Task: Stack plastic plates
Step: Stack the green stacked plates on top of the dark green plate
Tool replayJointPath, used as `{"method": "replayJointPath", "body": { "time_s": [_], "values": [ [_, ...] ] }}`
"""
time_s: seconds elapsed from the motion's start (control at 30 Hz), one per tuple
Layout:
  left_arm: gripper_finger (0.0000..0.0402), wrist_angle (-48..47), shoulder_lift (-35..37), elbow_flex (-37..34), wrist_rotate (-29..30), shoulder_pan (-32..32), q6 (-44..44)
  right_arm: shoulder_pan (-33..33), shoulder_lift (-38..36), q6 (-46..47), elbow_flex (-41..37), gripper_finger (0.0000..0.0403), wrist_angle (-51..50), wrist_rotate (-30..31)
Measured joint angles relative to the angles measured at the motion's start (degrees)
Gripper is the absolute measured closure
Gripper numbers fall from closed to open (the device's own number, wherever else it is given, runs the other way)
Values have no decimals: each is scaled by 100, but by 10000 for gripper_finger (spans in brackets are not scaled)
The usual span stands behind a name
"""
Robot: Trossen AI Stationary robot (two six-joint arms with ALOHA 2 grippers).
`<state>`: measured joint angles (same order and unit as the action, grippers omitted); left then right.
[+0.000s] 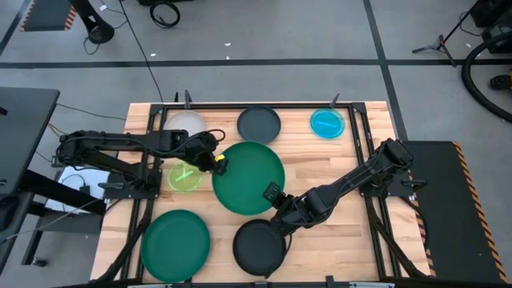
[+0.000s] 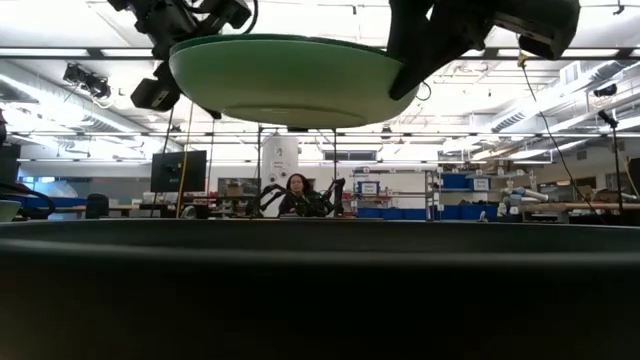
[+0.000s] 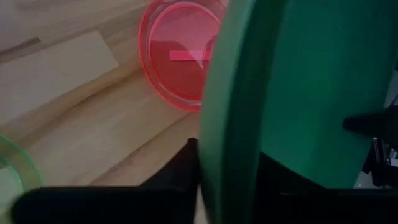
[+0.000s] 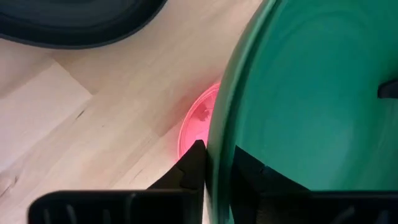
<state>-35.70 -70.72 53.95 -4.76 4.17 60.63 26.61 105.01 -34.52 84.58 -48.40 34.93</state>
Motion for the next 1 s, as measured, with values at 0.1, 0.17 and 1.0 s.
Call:
{"method": "replayJointPath", "body": {
  "time_s": [0.1, 0.17, 1.0],
  "values": [
    [358, -60, -5, 0, 29, -12, -95, 0, 0, -7, 0, 340, 25, -86],
    [358, -66, -6, 0, 35, -20, -103, -2, 0, 23, 0, 339, 37, -171],
    [358, -2432, 1742, 59, -1249, -2421, 77, 1018, -159, 2072, 17, 210, 63, 1054]
  ]
}}
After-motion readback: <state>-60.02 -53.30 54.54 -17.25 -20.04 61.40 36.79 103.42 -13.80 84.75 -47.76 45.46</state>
